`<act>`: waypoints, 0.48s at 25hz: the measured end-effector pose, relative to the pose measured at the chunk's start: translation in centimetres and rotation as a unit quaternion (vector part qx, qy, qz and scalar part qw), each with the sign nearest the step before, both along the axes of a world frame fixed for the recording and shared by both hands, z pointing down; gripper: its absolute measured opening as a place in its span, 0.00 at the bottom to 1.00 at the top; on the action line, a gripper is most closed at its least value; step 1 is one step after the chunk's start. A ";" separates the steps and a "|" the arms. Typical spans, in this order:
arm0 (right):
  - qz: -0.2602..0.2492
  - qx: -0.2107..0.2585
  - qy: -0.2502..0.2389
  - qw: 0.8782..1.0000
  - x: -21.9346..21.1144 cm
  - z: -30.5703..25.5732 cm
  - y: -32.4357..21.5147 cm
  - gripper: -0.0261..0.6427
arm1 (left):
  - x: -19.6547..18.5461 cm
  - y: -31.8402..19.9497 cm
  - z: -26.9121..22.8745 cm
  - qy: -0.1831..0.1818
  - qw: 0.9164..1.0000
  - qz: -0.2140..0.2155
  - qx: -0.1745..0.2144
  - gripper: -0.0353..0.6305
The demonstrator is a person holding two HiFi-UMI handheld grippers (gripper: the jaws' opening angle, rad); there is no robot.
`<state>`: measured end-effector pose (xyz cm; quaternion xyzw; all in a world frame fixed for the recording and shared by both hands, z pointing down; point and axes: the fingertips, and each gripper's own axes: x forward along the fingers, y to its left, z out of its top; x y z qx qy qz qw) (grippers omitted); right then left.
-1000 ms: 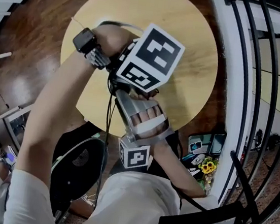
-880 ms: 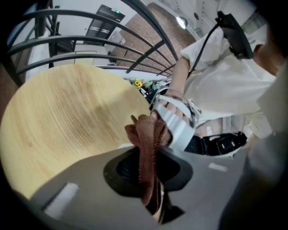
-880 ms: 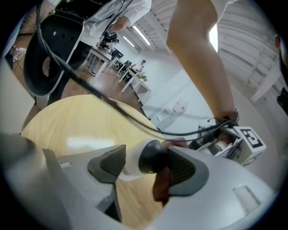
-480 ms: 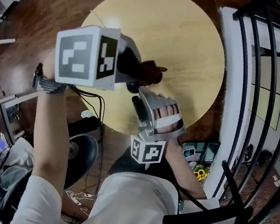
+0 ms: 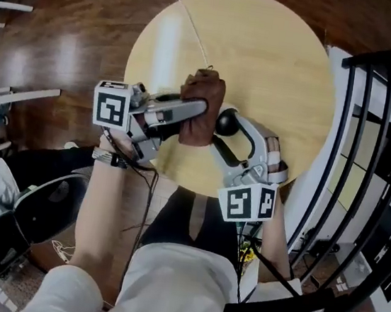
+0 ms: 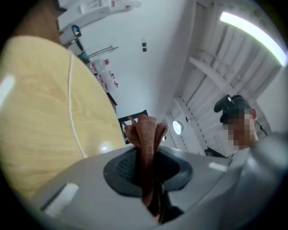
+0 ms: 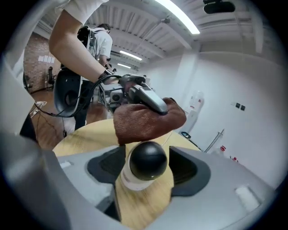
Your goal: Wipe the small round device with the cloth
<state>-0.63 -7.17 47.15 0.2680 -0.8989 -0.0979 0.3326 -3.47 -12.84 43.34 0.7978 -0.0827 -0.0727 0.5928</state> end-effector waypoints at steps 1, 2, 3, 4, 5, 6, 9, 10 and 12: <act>-0.008 0.002 0.013 1.000 0.2 0.5 0.0 0.48 | 0.4 0.5 0.8 0.015 1.000 -0.004 -0.021 0.15; -0.013 0.006 0.021 1.000 0.4 0.8 0.0 0.48 | 0.6 0.8 1.7 0.018 0.999 -0.008 -0.036 0.15; -0.015 0.009 0.024 1.000 0.5 0.9 -0.1 0.48 | 0.8 1.1 2.6 0.010 0.999 -0.010 -0.046 0.15; -0.014 0.010 0.024 1.000 0.7 1.0 -0.1 0.48 | 0.9 1.3 3.4 -0.003 0.999 -0.007 -0.052 0.15; -0.012 0.009 0.023 1.000 0.8 1.0 -0.2 0.48 | 1.0 1.6 4.2 -0.017 0.998 -0.002 -0.056 0.15; -0.010 0.009 0.022 1.000 0.8 1.0 -0.2 0.49 | 1.1 1.8 4.7 -0.032 0.998 0.002 -0.060 0.15; -0.006 0.005 0.017 1.000 0.6 0.9 -0.3 0.48 | 1.0 1.9 5.9 -0.080 0.995 0.006 -0.062 0.15; -0.003 0.004 0.016 1.000 0.6 0.9 -0.3 0.49 | 0.9 1.8 6.1 -0.096 0.994 0.007 -0.058 0.15; 0.002 0.007 0.016 1.000 0.5 0.9 -0.4 0.49 | 0.8 1.4 7.0 -0.129 0.990 0.011 -0.048 0.15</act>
